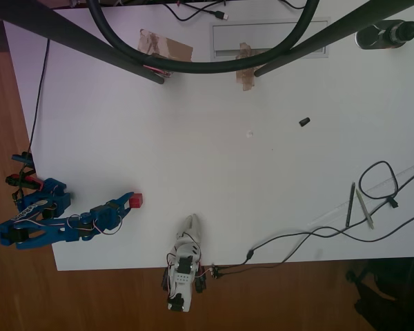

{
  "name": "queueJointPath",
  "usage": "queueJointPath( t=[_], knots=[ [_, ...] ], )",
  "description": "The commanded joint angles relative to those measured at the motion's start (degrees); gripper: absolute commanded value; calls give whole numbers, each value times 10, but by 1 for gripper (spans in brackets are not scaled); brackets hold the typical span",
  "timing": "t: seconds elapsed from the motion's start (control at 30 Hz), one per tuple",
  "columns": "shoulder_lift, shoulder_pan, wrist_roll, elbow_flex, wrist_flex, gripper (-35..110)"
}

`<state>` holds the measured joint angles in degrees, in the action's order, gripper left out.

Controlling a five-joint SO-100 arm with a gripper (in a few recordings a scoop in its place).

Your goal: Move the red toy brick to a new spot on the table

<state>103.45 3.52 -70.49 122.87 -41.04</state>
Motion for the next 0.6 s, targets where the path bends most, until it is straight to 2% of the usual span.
queueJointPath(
  t=[0.0,0.5,0.57],
  knots=[
    [-4,2,13,-23,28,28],
    [-25,-6,26,28,107,22],
    [-22,-7,24,45,123,17]
  ],
)
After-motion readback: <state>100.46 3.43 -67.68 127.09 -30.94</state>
